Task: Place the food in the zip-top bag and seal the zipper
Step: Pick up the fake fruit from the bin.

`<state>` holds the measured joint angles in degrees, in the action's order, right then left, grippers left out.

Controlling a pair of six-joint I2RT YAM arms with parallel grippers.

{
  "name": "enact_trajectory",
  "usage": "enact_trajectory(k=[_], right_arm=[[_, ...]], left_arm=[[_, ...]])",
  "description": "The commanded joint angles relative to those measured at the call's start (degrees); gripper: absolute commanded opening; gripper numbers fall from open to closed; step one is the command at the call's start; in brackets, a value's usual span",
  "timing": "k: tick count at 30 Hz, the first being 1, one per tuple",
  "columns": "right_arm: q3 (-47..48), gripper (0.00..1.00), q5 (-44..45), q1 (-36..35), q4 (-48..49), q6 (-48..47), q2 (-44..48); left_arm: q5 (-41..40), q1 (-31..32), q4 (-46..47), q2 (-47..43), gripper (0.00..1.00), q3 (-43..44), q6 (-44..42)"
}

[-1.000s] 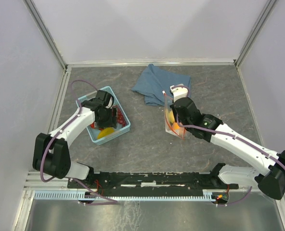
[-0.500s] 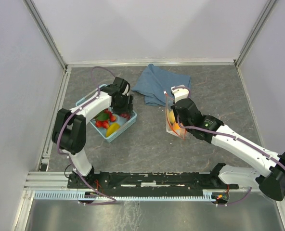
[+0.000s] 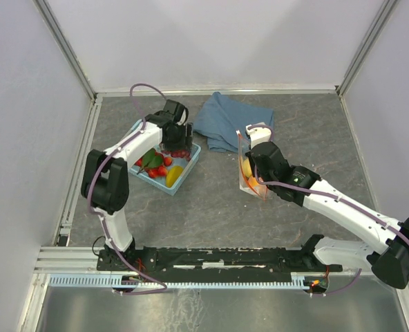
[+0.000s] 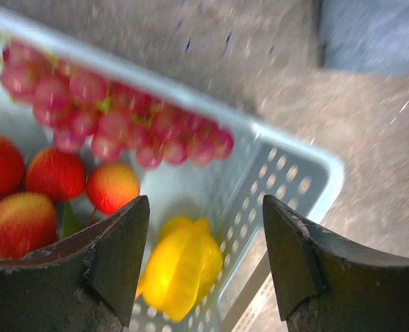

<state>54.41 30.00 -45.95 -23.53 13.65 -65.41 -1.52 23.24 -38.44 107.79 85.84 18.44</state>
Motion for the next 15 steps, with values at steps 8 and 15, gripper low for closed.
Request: enact_trajectory(k=[8,15], right_arm=[[-0.7,0.04,0.4,0.3,2.6,0.1,0.9],[-0.6,0.04,0.4,0.3,2.7,0.1,0.6]], left_arm=[[-2.7,2.6,-3.2,-15.2,0.72,-16.6,1.3],[0.5,2.6,-3.2,-15.2,0.72,-18.3,0.5]])
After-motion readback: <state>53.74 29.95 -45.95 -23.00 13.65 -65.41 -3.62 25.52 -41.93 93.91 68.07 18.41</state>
